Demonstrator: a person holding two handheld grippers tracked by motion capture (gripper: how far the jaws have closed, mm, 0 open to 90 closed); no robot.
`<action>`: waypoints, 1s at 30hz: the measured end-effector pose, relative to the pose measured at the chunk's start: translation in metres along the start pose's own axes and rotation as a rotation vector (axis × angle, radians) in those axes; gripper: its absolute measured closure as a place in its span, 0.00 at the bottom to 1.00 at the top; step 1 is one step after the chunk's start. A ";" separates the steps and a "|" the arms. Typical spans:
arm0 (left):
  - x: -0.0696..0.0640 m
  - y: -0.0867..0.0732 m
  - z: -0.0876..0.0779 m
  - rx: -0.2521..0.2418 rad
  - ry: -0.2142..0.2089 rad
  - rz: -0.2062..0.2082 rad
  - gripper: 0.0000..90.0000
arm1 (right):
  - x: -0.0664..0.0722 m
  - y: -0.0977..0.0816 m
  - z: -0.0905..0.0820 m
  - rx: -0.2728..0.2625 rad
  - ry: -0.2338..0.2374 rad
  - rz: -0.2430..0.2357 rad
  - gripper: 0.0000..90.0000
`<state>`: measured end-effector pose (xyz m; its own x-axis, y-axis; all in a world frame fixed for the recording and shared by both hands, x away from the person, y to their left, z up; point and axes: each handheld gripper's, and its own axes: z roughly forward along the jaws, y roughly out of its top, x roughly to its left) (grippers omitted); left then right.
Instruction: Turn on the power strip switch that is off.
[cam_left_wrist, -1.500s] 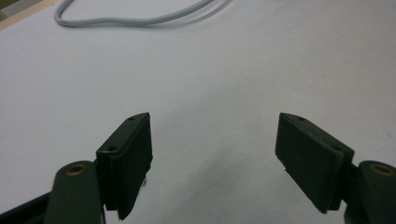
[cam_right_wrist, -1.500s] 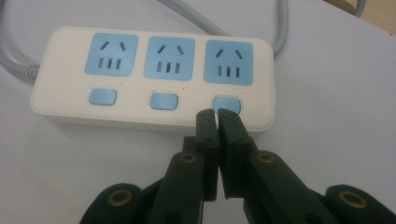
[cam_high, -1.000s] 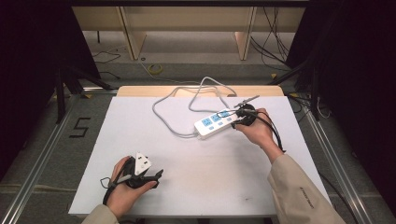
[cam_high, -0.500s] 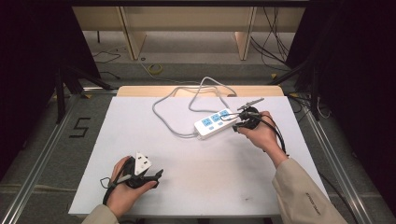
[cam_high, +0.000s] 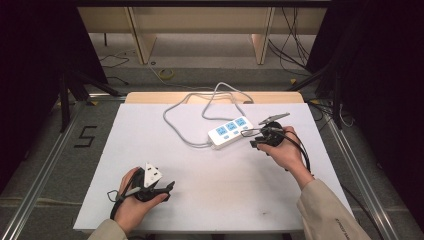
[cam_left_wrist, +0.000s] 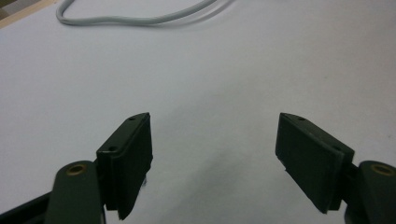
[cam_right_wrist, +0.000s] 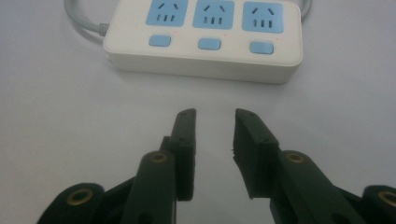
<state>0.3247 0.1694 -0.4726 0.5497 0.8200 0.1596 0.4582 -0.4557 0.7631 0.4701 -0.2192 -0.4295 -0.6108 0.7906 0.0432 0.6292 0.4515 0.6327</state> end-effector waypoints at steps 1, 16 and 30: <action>0.000 0.000 0.000 -0.001 -0.001 -0.001 0.31 | 0.000 -0.001 -0.001 0.002 0.003 0.002 0.76; 0.000 0.000 0.001 0.000 -0.002 -0.002 0.31 | 0.005 -0.030 -0.014 -0.037 0.022 0.014 0.58; 0.000 0.000 0.001 -0.002 0.001 -0.013 0.31 | 0.015 -0.063 -0.027 -0.080 0.051 -0.014 0.51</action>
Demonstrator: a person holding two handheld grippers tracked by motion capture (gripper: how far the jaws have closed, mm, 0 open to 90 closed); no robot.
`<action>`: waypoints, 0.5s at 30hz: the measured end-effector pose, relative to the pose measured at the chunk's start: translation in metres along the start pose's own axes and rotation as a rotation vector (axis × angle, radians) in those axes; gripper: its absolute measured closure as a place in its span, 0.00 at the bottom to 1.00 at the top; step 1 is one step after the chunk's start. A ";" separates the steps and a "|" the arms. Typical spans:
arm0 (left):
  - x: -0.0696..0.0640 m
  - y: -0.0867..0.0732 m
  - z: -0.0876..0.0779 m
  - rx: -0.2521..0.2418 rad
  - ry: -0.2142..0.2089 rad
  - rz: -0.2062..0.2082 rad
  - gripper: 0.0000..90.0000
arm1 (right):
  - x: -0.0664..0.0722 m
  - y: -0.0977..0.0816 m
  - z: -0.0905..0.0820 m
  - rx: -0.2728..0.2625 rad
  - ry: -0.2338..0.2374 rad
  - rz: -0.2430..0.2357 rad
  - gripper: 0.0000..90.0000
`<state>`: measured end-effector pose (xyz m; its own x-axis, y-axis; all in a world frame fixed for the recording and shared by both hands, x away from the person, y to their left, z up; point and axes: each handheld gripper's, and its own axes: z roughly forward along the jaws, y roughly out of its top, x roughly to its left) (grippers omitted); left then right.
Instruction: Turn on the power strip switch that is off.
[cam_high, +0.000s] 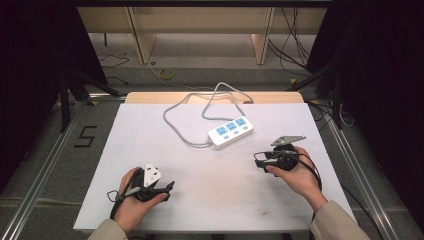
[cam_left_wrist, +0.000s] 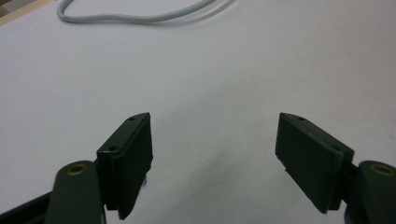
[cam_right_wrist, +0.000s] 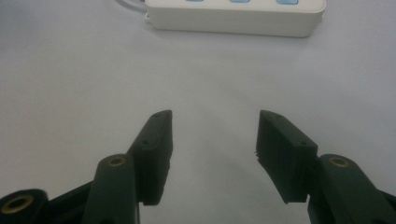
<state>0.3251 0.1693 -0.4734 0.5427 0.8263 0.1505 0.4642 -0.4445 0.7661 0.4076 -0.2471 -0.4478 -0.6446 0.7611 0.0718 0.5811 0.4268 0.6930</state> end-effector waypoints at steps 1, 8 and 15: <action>0.000 0.000 0.000 0.000 0.000 0.000 0.31 | 0.001 -0.002 -0.001 -0.004 -0.002 0.003 0.50; 0.000 0.000 0.000 0.004 0.002 0.002 0.31 | 0.003 -0.021 -0.012 -0.055 -0.001 0.009 0.48; 0.001 0.000 -0.001 0.005 0.002 0.004 0.31 | 0.010 -0.040 -0.021 -0.085 0.009 0.010 0.49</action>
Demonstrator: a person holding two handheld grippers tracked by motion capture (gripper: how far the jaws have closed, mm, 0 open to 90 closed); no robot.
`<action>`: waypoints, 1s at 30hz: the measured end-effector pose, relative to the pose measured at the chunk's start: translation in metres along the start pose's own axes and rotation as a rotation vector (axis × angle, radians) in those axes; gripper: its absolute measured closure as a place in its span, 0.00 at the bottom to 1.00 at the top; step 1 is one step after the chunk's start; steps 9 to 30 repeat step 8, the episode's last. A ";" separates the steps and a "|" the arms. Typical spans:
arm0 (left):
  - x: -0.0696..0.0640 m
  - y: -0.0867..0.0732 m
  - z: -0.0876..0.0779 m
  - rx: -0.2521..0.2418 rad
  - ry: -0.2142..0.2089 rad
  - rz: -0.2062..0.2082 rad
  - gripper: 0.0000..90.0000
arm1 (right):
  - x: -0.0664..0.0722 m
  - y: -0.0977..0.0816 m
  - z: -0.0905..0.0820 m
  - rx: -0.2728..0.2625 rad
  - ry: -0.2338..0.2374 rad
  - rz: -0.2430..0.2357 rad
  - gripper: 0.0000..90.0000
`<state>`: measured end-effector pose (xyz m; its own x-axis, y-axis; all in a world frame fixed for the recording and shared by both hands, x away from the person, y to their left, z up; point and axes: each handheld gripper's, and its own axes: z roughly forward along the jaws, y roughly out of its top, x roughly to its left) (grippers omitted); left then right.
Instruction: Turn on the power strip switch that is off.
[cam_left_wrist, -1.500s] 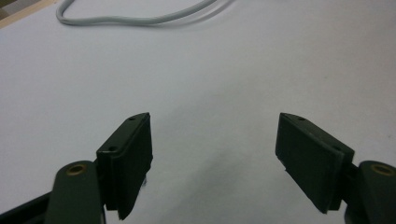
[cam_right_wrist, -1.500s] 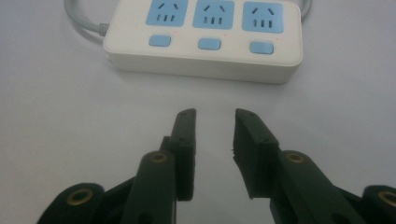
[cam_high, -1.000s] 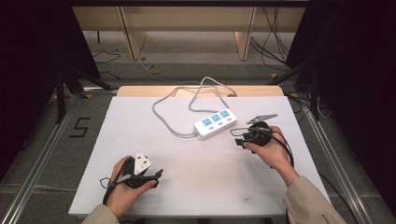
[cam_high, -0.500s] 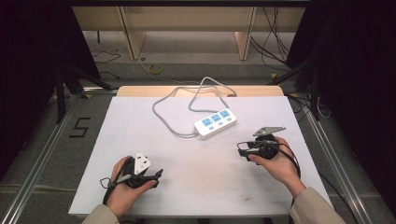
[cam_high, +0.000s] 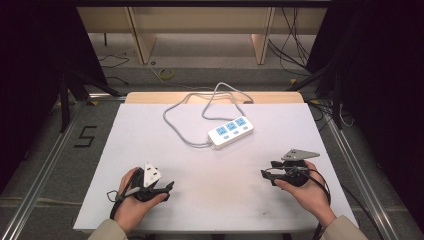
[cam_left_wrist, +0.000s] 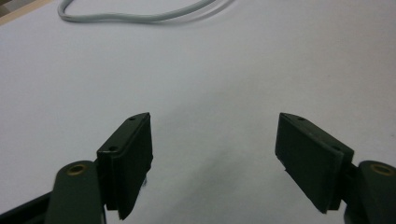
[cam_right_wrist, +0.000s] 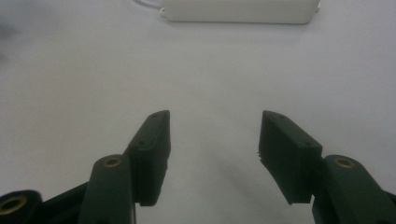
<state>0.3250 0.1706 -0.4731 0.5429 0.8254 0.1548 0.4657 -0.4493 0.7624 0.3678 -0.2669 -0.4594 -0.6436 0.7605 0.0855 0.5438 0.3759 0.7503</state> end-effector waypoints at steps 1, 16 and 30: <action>0.000 0.000 0.000 0.001 0.000 0.002 0.31 | 0.000 -0.002 0.000 0.003 0.001 0.003 0.49; 0.001 0.001 0.000 0.001 -0.002 0.004 0.31 | 0.001 -0.007 -0.003 -0.014 0.000 0.005 0.49; 0.001 0.001 0.000 0.001 -0.002 0.004 0.31 | 0.001 -0.007 -0.003 -0.014 0.000 0.005 0.49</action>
